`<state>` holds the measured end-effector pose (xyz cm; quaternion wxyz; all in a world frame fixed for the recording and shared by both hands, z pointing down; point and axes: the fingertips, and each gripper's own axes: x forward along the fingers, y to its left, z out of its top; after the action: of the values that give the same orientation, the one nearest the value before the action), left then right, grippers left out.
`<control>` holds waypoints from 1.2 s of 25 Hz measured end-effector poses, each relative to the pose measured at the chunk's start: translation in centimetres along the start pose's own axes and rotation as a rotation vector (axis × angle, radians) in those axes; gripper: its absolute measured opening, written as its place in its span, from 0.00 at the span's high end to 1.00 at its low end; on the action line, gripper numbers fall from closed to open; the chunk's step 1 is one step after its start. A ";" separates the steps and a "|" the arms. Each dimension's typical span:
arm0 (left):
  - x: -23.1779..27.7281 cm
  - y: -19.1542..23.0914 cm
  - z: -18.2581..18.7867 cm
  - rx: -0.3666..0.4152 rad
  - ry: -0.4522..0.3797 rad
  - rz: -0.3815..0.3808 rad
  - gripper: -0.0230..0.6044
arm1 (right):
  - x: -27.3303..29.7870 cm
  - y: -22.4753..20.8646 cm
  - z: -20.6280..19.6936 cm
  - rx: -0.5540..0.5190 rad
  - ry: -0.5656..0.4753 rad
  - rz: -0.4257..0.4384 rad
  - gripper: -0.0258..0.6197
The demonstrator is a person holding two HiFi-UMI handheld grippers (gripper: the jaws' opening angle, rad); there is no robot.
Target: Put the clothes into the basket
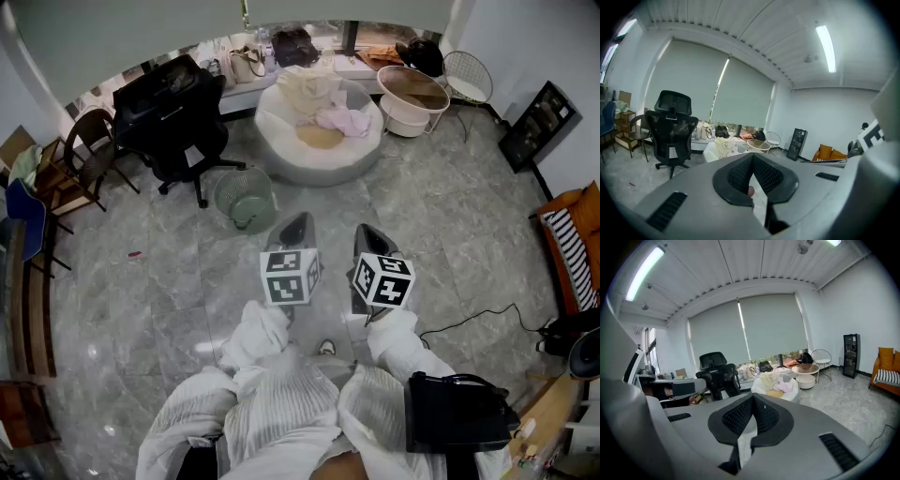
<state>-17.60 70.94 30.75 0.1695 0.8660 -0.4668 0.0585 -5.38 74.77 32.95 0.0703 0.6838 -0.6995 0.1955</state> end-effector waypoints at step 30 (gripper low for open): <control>0.1 5.6 -2.1 0.003 0.075 -0.045 0.96 | 3.8 3.3 -2.2 0.122 0.037 -0.032 0.92</control>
<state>-22.05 68.72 34.12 0.1869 0.8736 -0.4406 0.0879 -9.24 72.06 35.78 0.0444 0.6943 -0.6736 0.2494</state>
